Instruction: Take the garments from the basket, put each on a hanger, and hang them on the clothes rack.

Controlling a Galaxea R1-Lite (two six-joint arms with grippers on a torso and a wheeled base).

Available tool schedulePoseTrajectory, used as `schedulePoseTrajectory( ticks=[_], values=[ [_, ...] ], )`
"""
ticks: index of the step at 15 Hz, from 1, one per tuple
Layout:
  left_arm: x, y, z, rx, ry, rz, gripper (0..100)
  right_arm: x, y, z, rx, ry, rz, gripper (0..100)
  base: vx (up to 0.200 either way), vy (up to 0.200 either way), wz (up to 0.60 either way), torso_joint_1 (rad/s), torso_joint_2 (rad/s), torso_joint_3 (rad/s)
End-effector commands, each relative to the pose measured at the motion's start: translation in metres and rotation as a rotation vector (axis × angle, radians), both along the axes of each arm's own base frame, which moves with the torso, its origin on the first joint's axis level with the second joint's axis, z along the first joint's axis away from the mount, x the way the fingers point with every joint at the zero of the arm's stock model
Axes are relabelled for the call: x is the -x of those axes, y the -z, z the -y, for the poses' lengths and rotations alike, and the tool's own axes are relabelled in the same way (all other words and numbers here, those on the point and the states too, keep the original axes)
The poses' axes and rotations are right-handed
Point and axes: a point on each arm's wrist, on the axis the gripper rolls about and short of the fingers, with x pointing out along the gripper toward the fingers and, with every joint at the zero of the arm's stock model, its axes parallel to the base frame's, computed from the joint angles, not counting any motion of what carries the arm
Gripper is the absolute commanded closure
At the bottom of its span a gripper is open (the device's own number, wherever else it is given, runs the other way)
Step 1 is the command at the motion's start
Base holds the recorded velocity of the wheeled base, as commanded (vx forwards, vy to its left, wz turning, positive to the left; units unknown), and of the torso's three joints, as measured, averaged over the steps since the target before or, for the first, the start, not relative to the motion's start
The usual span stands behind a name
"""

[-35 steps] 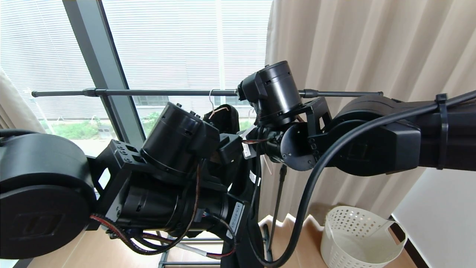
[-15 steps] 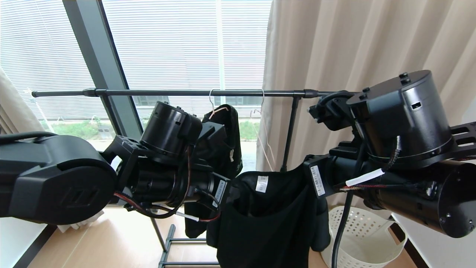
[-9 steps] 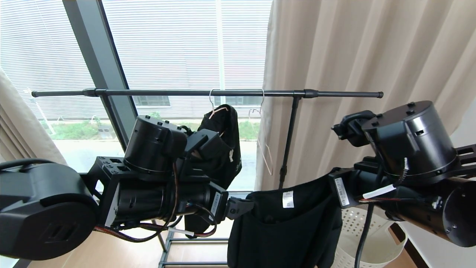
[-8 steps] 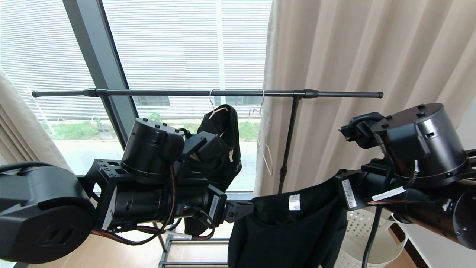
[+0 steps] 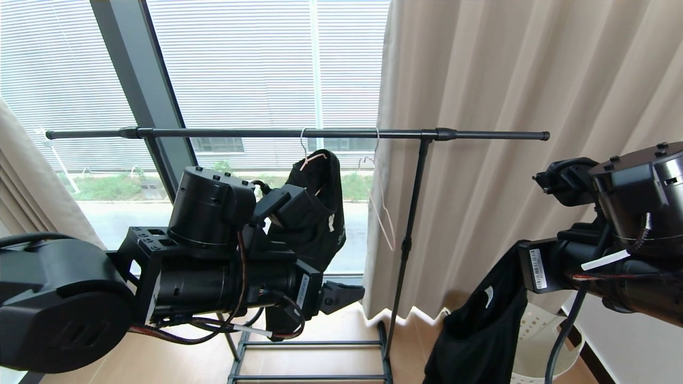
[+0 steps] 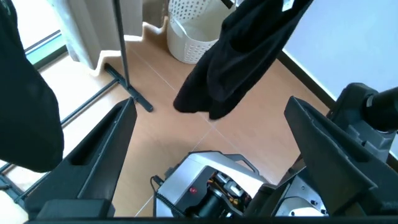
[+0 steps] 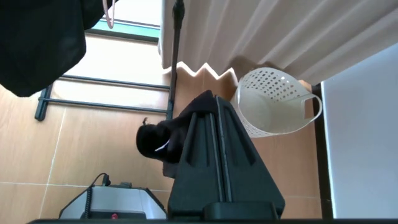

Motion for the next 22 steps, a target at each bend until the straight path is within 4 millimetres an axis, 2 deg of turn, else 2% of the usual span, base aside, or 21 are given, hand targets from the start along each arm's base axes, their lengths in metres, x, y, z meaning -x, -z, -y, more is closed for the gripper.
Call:
schedulePoseTrajectory(
  ticks=[1,4,8,11,14,16,19,21,22],
  values=[
    [-0.011,0.013,0.004,-0.035,-0.042,-0.011,0,0.004,-0.005,0.007,-0.01,0.013,0.02,100,0.0,0.0,0.0,0.0,0.0,0.0],
    [-0.026,0.023,0.014,-0.074,-0.095,-0.004,0,0.007,-0.01,0.01,-0.011,0.008,0.035,100,0.067,-0.133,0.0,0.002,0.0,0.003],
    [-0.029,0.024,0.017,-0.086,-0.115,0.005,0,0.006,-0.009,0.009,-0.008,0.008,0.031,100,0.2,-0.2,0.0,0.001,0.0,0.004],
    [-0.03,0.022,0.018,-0.084,-0.115,0.011,0,0.006,-0.007,0.009,-0.007,0.009,0.027,100,0.2,0.0,0.0,0.01,0.0,-0.001],
    [-0.033,0.021,0.019,-0.068,-0.137,0.039,0,0.006,-0.007,0.009,-0.006,0.008,0.026,100,0.0,0.0,0.0,0.0,0.0,0.0],
    [-0.042,0.021,0.024,-0.087,-0.199,0.075,0,0.006,-0.007,0.009,-0.005,0.009,0.025,100,0.0,0.0,0.0,0.0,0.0,0.0],
    [-0.068,0.035,0.045,-0.165,-0.333,0.123,0,0.005,-0.006,0.009,-0.004,0.009,0.024,100,0.0,0.0,0.0,0.0,0.0,0.0],
    [-0.08,0.042,0.057,-0.169,-0.343,0.133,0,0.006,-0.006,0.008,-0.004,0.008,0.024,100,0.0,0.0,0.0,0.0,0.0,0.0],
    [-0.08,0.042,0.057,-0.169,-0.343,0.133,0,0.006,-0.006,0.008,-0.004,0.008,0.024,100,0.0,0.0,0.0,0.0,0.0,0.0]
  ],
)
